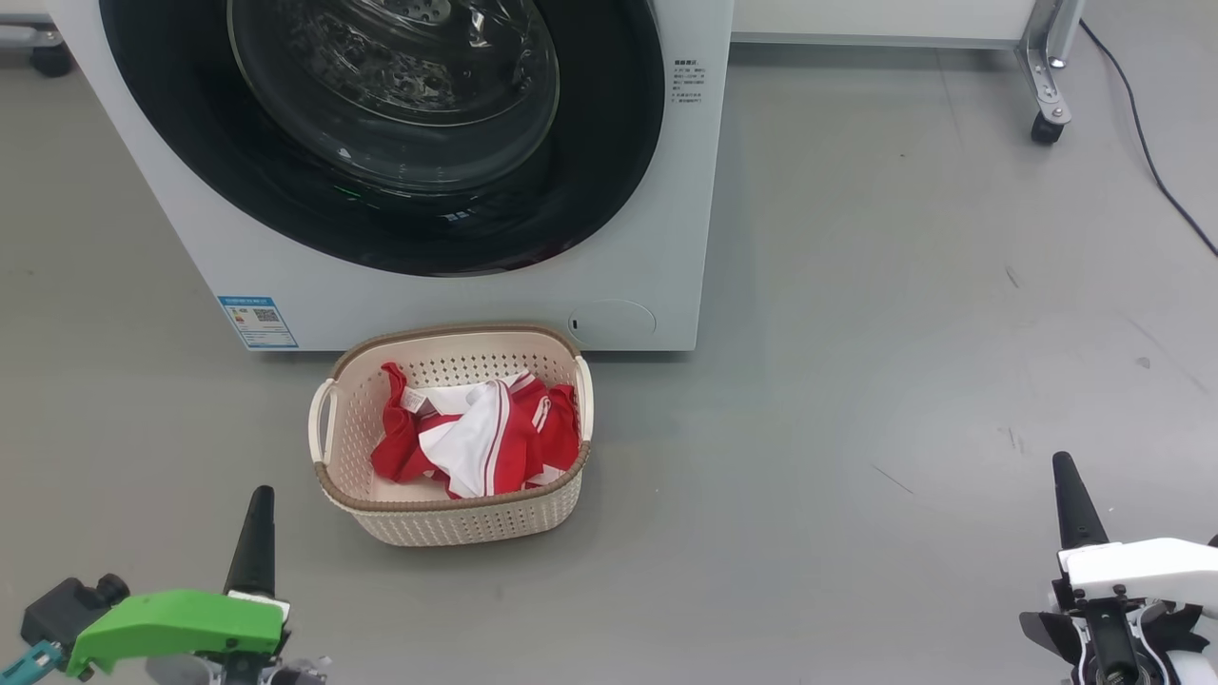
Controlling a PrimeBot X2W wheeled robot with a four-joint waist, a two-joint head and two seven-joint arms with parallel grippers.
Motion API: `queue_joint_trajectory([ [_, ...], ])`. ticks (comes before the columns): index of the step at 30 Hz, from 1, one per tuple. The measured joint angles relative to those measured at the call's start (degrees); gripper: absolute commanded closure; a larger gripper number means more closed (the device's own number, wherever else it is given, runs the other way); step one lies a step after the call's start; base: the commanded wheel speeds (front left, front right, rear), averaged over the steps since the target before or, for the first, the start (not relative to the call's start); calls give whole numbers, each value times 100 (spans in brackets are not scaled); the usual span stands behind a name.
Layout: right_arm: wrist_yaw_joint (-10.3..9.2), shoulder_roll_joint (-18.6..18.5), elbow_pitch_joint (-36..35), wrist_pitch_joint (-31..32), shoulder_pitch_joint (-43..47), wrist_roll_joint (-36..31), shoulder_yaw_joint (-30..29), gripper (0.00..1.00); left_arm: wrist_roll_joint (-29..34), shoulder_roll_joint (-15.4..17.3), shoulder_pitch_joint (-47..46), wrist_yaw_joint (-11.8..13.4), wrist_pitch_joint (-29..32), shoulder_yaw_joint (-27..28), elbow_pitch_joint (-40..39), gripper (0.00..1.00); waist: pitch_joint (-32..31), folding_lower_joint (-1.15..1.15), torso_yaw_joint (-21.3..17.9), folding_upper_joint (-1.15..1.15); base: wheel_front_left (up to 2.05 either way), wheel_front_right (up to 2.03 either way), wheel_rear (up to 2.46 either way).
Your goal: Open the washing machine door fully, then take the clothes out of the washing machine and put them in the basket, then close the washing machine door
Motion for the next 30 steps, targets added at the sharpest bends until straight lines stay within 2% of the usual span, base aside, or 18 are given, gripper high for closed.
queue_joint_trajectory([
  [30, 66, 66, 464, 531, -407, 1965, -200, 100, -2002, 81, -21, -1, 509, 358, 49, 100, -63, 0, -169, 0, 0, 0, 0],
])
